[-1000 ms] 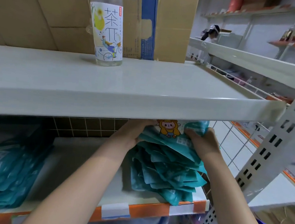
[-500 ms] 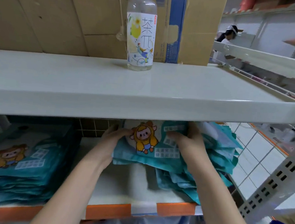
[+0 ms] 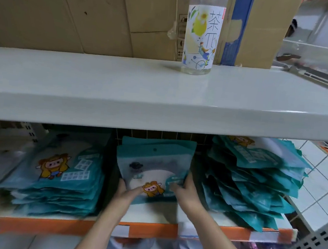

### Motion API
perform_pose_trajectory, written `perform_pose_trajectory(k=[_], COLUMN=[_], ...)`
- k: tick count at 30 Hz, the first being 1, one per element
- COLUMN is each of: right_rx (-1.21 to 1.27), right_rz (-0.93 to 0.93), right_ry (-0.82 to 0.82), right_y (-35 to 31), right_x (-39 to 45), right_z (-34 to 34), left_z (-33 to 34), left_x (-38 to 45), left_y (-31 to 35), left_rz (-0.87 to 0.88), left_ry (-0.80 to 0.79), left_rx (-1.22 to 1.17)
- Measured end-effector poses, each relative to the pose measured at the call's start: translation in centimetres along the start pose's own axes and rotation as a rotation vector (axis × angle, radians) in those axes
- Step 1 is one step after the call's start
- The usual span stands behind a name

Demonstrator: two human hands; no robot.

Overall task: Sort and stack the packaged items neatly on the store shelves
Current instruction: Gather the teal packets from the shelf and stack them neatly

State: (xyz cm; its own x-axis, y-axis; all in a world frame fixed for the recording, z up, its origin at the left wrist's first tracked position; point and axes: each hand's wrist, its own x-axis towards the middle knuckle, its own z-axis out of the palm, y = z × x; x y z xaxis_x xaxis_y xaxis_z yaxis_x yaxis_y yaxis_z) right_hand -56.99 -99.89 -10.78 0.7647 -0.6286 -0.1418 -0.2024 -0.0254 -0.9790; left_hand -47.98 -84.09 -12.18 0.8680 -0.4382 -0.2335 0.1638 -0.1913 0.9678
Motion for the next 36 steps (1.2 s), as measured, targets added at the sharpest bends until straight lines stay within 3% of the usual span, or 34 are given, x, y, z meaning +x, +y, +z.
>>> perform_pose_trajectory(k=[7,12,14,17,19,32,36], right_rx=[-0.037,-0.077,-0.212,-0.683,-0.842,-0.906,-0.653], right_rz=[-0.033,-0.015,0.011,-0.002,-0.037,-0.017,-0.136], right_ry=[-0.003,0.013,0.022,-0.021,-0.005,0.035,0.050], right_y=[2.5,2.3,2.8,3.7,4.0,2.6,-1.5], right_x=[0.4,0.8,0.9,0.9,0.7,0.9,0.2], right_z=[-0.3,0.1,0.4,0.7,1.0,-0.4,-2.7], left_z=[0.8,0.4,0.3,0.9,1.4,2.3,3.4], left_x=[1.7,3.2,3.8,3.7,3.9,5.5,7.6], left_y=[-0.9,-0.1,-0.5,-0.9,-1.6,-2.9,-3.1], left_rz=[0.034,-0.055,-0.140,-0.219,-0.239,-0.253,-0.093], left_ry=[0.036,0.072,0.064,0.063,0.067,0.082,0.170], left_rx=[0.062,0.079,0.176,0.241,0.301,0.451,0.570])
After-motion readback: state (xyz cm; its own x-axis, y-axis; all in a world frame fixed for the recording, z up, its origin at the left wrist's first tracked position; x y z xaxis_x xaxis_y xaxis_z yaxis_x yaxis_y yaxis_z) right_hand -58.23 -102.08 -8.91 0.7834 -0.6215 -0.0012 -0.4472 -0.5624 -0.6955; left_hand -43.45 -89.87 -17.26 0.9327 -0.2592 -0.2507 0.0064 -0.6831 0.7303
